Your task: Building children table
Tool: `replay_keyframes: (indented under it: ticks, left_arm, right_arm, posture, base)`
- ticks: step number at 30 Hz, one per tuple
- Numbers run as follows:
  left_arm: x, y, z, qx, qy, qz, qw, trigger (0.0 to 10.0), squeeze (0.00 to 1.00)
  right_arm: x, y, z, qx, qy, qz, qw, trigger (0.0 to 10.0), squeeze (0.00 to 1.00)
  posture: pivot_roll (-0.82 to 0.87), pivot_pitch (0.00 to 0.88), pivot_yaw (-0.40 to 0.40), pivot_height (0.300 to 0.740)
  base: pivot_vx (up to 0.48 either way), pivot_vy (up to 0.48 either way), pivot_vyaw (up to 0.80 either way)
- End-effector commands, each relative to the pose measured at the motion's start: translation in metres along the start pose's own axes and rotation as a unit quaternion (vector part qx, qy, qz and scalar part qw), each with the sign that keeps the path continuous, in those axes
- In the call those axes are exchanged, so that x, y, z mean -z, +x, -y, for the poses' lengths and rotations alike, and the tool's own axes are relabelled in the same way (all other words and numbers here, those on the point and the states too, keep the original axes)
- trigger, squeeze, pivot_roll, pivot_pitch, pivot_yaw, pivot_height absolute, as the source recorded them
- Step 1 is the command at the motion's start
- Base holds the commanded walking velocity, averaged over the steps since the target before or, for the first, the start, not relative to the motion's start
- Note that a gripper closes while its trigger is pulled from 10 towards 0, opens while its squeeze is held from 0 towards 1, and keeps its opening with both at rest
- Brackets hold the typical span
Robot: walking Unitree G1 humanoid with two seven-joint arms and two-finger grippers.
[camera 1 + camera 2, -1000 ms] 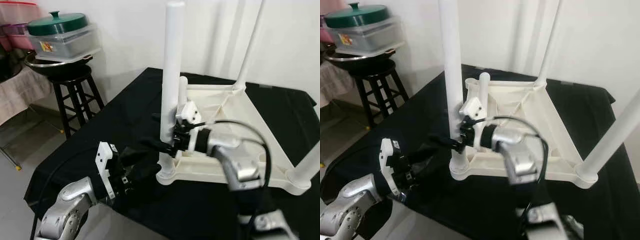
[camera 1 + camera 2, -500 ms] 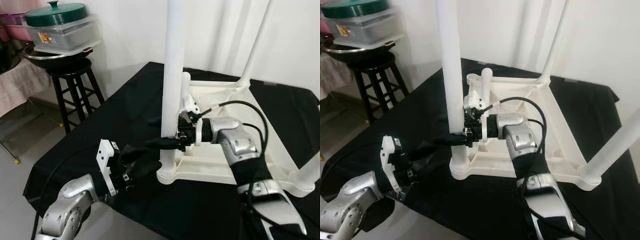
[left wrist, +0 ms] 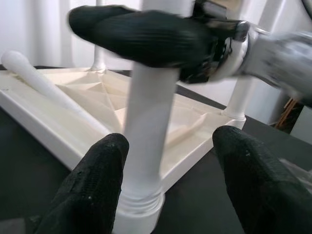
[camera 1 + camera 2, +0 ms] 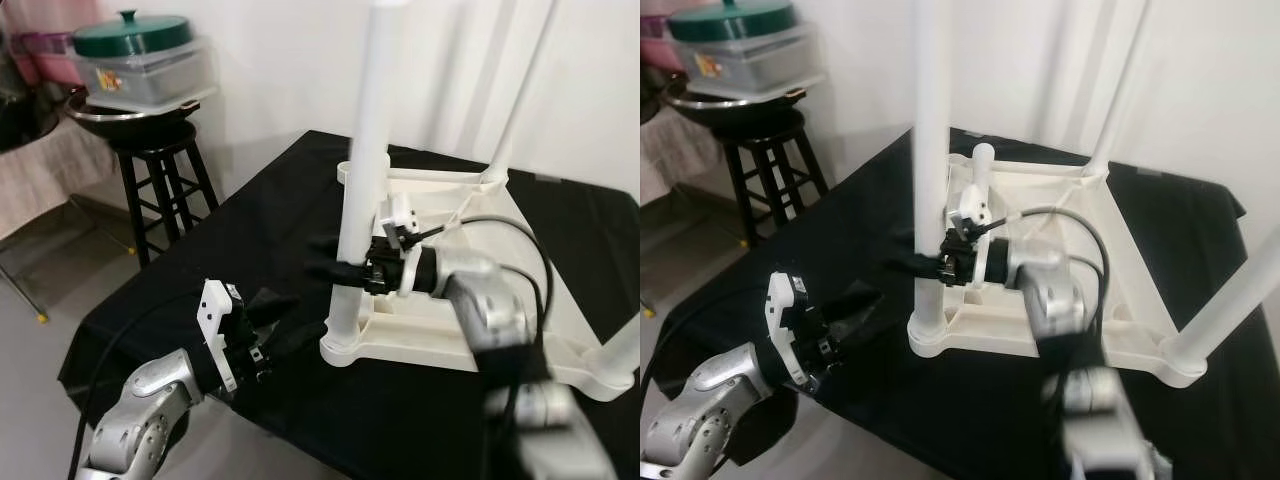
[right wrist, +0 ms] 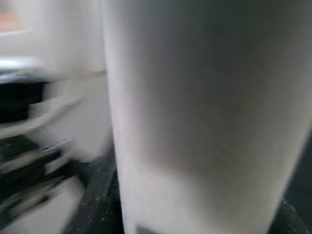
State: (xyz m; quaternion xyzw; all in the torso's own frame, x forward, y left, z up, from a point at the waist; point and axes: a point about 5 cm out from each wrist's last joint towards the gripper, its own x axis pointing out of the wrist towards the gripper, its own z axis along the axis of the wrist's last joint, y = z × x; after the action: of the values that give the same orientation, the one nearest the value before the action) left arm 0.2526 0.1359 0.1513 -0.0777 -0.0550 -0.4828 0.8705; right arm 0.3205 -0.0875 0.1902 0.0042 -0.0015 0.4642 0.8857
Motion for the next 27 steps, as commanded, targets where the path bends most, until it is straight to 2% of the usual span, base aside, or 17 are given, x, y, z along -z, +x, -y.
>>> replay_keyframes:
  ticks: [1, 2, 4, 6, 12, 13, 15, 17, 18, 19, 20, 21, 22, 24, 25, 26, 27]
  left_arm:
    - [-0.001, -0.001, 0.0, 0.002, 0.0, 0.001, 1.0, 10.0, 0.0]
    - [-0.002, -0.002, -0.001, 0.002, 0.0, 0.001, 1.0, 10.0, 0.0]
    - [-0.001, -0.002, -0.001, 0.004, 0.001, -0.001, 1.0, 10.0, 0.0]
    - [-0.001, 0.0, -0.001, 0.005, 0.001, -0.003, 1.0, 10.0, 0.0]
    - [0.0, 0.0, -0.002, 0.003, 0.001, -0.004, 1.0, 10.0, 0.0]
    - [0.0, 0.0, -0.003, -0.003, 0.003, -0.001, 1.0, 10.0, 0.0]
    - [0.0, 0.0, -0.004, -0.011, 0.006, 0.002, 1.0, 10.0, 0.0]
    - [0.0, 0.0, -0.004, -0.011, 0.006, 0.002, 1.0, 10.0, 0.0]
    - [0.0, 0.0, -0.004, -0.009, 0.006, 0.0, 1.0, 10.0, 0.0]
    - [0.0, 0.0, -0.004, -0.009, 0.006, 0.0, 1.0, 10.0, 0.0]
    - [0.001, 0.001, -0.004, -0.007, 0.005, -0.002, 1.0, 10.0, 0.0]
    - [0.001, 0.001, -0.004, -0.007, 0.005, -0.002, 1.0, 10.0, 0.0]
    - [0.001, 0.002, -0.004, -0.006, 0.005, -0.003, 1.0, 10.0, 0.0]
    - [0.002, 0.003, -0.004, -0.005, 0.005, -0.004, 1.0, 10.0, 0.0]
    - [0.002, 0.003, -0.004, -0.005, 0.005, -0.004, 1.0, 10.0, 0.0]
    - [0.003, 0.003, -0.004, -0.005, 0.005, -0.004, 1.0, 10.0, 0.0]
    - [0.003, 0.003, -0.004, -0.005, 0.005, -0.004, 1.0, 10.0, 0.0]
  right_arm:
    - [0.036, -0.011, -0.014, 0.154, 0.046, -0.085, 0.983, 0.0, 0.0]
    - [0.037, -0.012, -0.026, 0.167, 0.02, -0.095, 0.981, 0.0, 0.0]
    - [0.032, -0.01, -0.026, 0.165, 0.005, -0.088, 0.982, 0.0, 0.0]
    - [0.029, -0.009, -0.012, 0.171, -0.009, -0.084, 0.982, 0.0, 0.0]
    - [0.03, -0.006, -0.01, 0.156, -0.015, -0.089, 0.984, 0.0, 0.0]
    - [0.026, -0.006, -0.009, 0.162, -0.017, -0.091, 0.982, 10.0, 0.0]
    - [0.011, -0.002, -0.005, 0.129, -0.006, -0.065, 0.99, 10.0, 0.0]
    - [0.006, -0.002, -0.007, 0.128, -0.001, -0.059, 0.99, 10.0, 0.0]
    - [-0.002, 0.001, -0.008, 0.086, 0.007, -0.048, 0.995, 10.0, 1.0]
    - [-0.002, 0.001, -0.008, 0.086, 0.007, -0.048, 0.995, 10.0, 1.0]
    - [-0.013, 0.003, -0.007, 0.025, 0.002, -0.029, 0.999, 10.0, 1.0]
    - [-0.013, 0.003, -0.007, 0.025, 0.002, -0.029, 0.999, 10.0, 1.0]
    - [-0.022, 0.004, -0.006, -0.03, -0.011, -0.013, 0.999, 10.0, 1.0]
    - [-0.034, 0.0, -0.003, -0.163, -0.047, 0.001, 0.986, 10.0, 1.0]
    - [-0.034, 0.0, -0.003, -0.163, -0.047, 0.001, 0.986, 10.0, 1.0]
    - [-0.035, -0.001, 0.001, -0.205, -0.054, -0.006, 0.977, 10.0, 0.0]
    - [-0.035, -0.001, 0.001, -0.205, -0.054, -0.006, 0.977, 10.0, 0.0]
  posture:
    - [-0.07, 0.004, -0.03, 0.74]
    - [-0.07, 0.005, -0.024, 0.74]
    - [-0.08, 0.0, -0.021, 0.74]
    - [-0.08, 0.0, -0.025, 0.74]
    - [-0.07, 0.0, -0.036, 0.74]
    - [-0.07, 0.0, -0.037, 0.74]
    - [-0.07, 0.0, -0.039, 0.74]
    - [-0.07, 0.0, -0.039, 0.74]
    - [-0.06, 0.0, -0.039, 0.74]
    - [-0.06, 0.0, -0.039, 0.74]
    - [-0.06, 0.0, -0.038, 0.74]
    - [-0.06, 0.0, -0.038, 0.74]
    - [-0.06, 0.0, -0.038, 0.74]
    - [-0.05, 0.0, -0.04, 0.74]
    - [-0.05, 0.0, -0.04, 0.74]
    - [-0.04, 0.0, -0.042, 0.74]
    - [-0.04, 0.0, -0.042, 0.74]
  base:
    - [0.0, 0.0, 0.0]
    - [0.0, 0.0, 0.0]
    - [0.0, 0.0, 0.0]
    - [0.0, 0.0, 0.0]
    - [0.0, 0.0, 0.0]
    - [0.0, 0.0, 0.0]
    - [0.0, 0.0, 0.0]
    - [0.0, 0.0, 0.0]
    - [0.0, 0.0, 0.0]
    - [0.0, 0.0, 0.0]
    - [0.0, 0.0, 0.0]
    - [0.0, 0.0, 0.0]
    - [0.0, 0.0, 0.0]
    - [0.0, 0.0, 0.0]
    - [0.0, 0.0, 0.0]
    - [0.0, 0.0, 0.0]
    - [0.0, 0.0, 0.0]
